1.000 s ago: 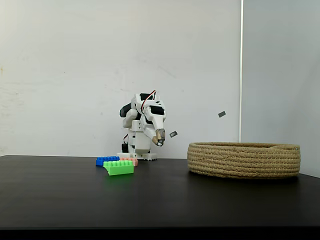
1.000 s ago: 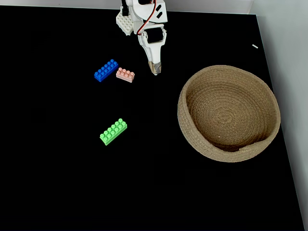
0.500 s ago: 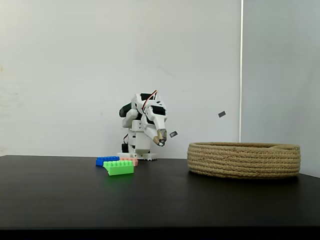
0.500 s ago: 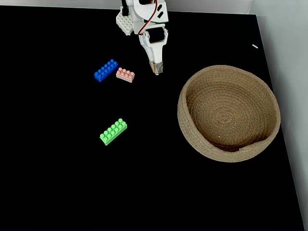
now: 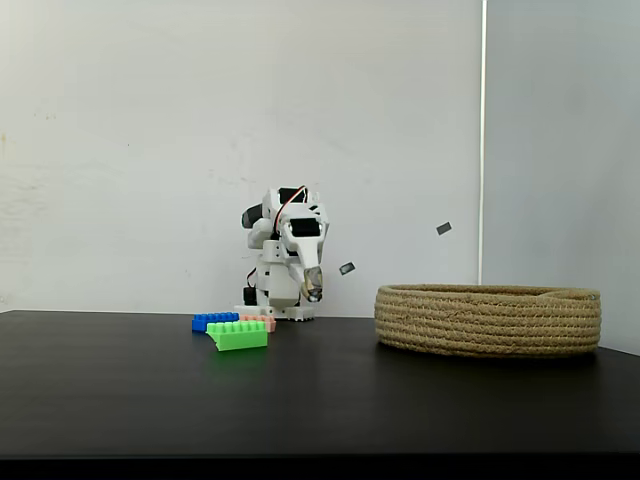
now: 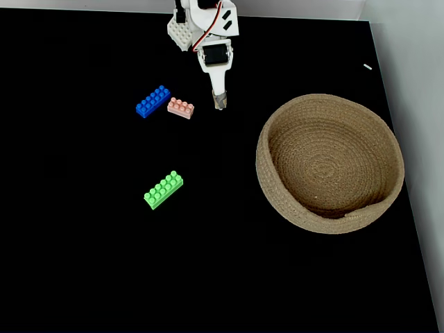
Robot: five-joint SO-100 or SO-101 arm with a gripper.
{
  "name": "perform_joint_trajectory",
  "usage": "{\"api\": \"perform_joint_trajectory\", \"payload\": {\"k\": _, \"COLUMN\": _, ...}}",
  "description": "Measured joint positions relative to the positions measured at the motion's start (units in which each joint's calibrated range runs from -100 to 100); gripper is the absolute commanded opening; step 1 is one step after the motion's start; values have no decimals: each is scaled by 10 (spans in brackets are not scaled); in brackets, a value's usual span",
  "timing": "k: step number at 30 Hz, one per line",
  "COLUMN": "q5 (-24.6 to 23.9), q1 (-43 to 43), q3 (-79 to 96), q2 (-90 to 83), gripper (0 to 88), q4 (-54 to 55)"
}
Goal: Place the lego blocks in the tray
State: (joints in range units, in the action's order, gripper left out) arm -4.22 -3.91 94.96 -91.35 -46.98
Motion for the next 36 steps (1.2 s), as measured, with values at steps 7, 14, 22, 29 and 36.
{"api": "perform_joint_trajectory", "payload": {"k": 7, "q5": -34, "q1": 10, "q3": -156, "q2": 200, "gripper": 170, "q4": -37}}
{"api": "perform_joint_trajectory", "payload": {"k": 14, "q5": -33, "q1": 37, "q3": -221, "q2": 310, "gripper": 226, "q4": -67}}
{"api": "perform_joint_trajectory", "payload": {"k": 22, "q5": -44, "q1": 84, "q3": -187, "q2": 301, "gripper": 285, "q4": -90}}
{"api": "perform_joint_trajectory", "payload": {"k": 29, "q5": -31, "q1": 112, "q3": -114, "q2": 285, "gripper": 331, "q4": -91}}
{"api": "perform_joint_trajectory", "payload": {"k": 36, "q5": -29, "q1": 133, "q3": -112, "q2": 293, "gripper": 324, "q4": -92}}
